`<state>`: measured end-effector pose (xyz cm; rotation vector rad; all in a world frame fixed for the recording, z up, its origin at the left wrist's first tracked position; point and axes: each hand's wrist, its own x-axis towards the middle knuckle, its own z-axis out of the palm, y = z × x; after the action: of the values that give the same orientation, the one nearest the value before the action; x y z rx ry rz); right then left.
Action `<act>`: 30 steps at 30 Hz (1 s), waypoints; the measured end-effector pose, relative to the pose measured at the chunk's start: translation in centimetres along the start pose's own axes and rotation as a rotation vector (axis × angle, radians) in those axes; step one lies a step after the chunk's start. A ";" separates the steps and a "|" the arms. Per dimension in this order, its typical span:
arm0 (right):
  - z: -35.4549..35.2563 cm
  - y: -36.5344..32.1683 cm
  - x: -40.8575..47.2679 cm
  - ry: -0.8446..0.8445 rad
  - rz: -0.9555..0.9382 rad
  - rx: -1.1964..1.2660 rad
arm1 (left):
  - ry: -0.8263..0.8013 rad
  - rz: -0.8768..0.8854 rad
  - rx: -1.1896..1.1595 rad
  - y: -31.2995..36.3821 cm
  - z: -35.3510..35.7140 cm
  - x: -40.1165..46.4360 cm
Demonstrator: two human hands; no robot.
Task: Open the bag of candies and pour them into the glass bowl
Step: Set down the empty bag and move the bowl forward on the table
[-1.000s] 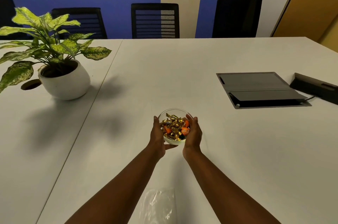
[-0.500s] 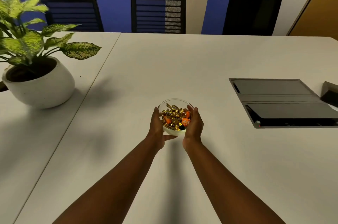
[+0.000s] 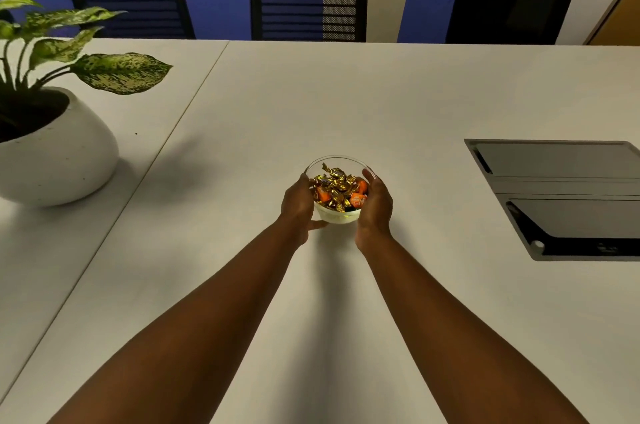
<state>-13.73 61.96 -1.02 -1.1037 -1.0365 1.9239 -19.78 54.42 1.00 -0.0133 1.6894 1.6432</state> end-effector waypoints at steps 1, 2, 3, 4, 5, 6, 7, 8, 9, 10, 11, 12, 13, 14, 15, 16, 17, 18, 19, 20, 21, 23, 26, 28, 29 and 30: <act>0.1 0.1 0.5 -0.006 -0.003 -0.021 | 0.002 0.000 0.010 0.1 0.1 0.5; 0.2 0.2 0.8 -0.013 -0.005 -0.040 | 0.005 0.000 0.018 0.1 0.1 0.9; 0.2 0.3 1.2 -0.021 -0.007 -0.059 | 0.006 -0.001 0.026 0.1 0.1 1.3; 0.3 0.4 1.4 -0.029 -0.012 -0.081 | 0.012 -0.002 0.034 0.0 0.0 1.6; 0.3 0.6 1.6 -0.033 -0.024 -0.110 | 0.024 -0.002 0.045 -0.1 0.0 2.0; 0.4 0.8 1.9 -0.033 -0.040 -0.138 | 0.041 -0.004 0.057 -0.3 0.0 2.3; 0.4 0.9 2.0 -0.030 -0.057 -0.159 | 0.062 -0.006 0.071 -0.4 -0.1 2.6; 0.4 1.1 2.2 -0.025 -0.070 -0.171 | 0.077 -0.008 0.084 -0.6 -0.2 2.9; 0.4 1.2 2.2 -0.023 -0.080 -0.184 | 0.088 -0.005 0.095 -0.7 -0.2 3.1; 0.4 1.4 2.3 -0.020 -0.087 -0.201 | 0.097 -0.001 0.107 -0.8 -0.2 3.3; 0.4 1.6 2.4 -0.019 -0.092 -0.218 | 0.107 0.004 0.117 -0.9 -0.2 3.4; 0.4 1.7 2.5 -0.017 -0.096 -0.231 | 0.117 0.008 0.123 -0.9 -0.2 3.6; 0.3 1.8 2.5 -0.015 -0.097 -0.239 | 0.124 0.009 0.124 -0.9 -0.2 3.7; 0.3 1.9 2.5 -0.016 -0.100 -0.243 | 0.130 0.012 0.121 -0.9 -0.2 3.8; 0.3 1.9 2.5 -0.018 -0.100 -0.247 | 0.134 0.012 0.122 -0.9 -0.2 3.8; 0.3 2.0 2.5 -0.018 -0.096 -0.252 | 0.137 0.011 0.124 -1.0 -0.2 3.9; 0.4 2.0 2.5 -0.015 -0.091 -0.258 | 0.141 0.011 0.131 -1.0 -0.2 4.0; 0.4 2.1 2.5 -0.009 -0.090 -0.266 | 0.143 0.011 0.139 -1.1 -0.3 4.0; 0.4 2.1 2.4 -0.006 -0.091 -0.278 | 0.143 0.012 0.146 -1.1 -0.3 4.1; 0.3 2.2 2.5 -0.004 -0.089 -0.290 | 0.142 0.013 0.152 -1.2 -0.3 4.1; 0.3 2.1 2.4 -0.002 -0.086 -0.300 | 0.145 0.015 0.155 -1.3 -0.3 4.2; 0.3 2.0 2.5 -0.004 -0.078 -0.313 | 0.157 0.018 0.164 -1.3 -0.3 4.2; 0.2 1.7 2.9 -0.019 -0.053 -0.323 | 0.175 0.014 0.167 -1.0 -0.2 4.1; 0.2 1.4 3.0 -0.035 -0.026 -0.343 | 0.169 0.013 0.155 -0.8 -0.4 4.0; 0.2 1.3 2.9 -0.046 -0.005 -0.351 | 0.162 0.020 0.147 -0.7 -0.5 4.0; 0.0 1.3 3.1 -0.064 0.014 -0.365 | 0.147 0.027 0.140 -0.8 -0.7 4.0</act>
<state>-15.24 63.96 -3.28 -1.2531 -1.4596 1.8346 -22.57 55.65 -1.80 -0.0440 1.9210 1.5721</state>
